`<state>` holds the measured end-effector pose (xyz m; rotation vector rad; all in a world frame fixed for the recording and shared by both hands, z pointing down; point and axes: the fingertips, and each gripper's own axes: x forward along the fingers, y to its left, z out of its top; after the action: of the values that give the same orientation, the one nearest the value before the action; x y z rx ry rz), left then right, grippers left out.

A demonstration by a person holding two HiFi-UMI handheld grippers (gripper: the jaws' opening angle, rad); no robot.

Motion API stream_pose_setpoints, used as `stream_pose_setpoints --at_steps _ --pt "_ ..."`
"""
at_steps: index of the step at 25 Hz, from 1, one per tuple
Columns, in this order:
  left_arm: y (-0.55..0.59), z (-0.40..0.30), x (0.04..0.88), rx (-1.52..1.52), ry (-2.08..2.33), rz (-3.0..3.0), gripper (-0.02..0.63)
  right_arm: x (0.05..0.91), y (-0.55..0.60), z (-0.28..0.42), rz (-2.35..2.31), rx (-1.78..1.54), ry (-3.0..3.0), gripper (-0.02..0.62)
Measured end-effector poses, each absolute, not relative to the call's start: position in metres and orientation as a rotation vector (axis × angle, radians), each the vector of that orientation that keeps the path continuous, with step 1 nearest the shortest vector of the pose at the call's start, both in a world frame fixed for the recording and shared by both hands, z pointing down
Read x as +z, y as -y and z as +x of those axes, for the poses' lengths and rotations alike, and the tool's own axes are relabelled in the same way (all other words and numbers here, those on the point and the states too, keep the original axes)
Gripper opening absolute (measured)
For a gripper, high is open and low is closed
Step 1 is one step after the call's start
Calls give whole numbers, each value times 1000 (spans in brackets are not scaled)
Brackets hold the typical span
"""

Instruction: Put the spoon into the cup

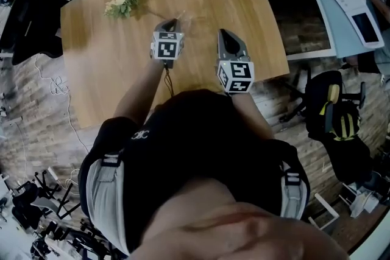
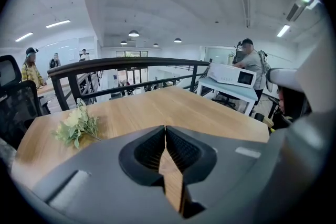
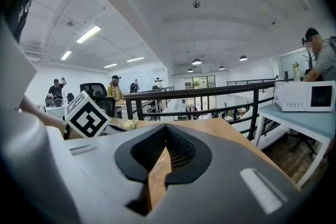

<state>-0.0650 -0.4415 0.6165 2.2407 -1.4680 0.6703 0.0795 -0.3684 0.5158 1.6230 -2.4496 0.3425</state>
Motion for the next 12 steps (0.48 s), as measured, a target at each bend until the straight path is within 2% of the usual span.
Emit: stream_pose_setpoints --at_steps 12 --pt "430 -82 619 647 1482 2209 18 520 369 70 1597 348 2440 0"
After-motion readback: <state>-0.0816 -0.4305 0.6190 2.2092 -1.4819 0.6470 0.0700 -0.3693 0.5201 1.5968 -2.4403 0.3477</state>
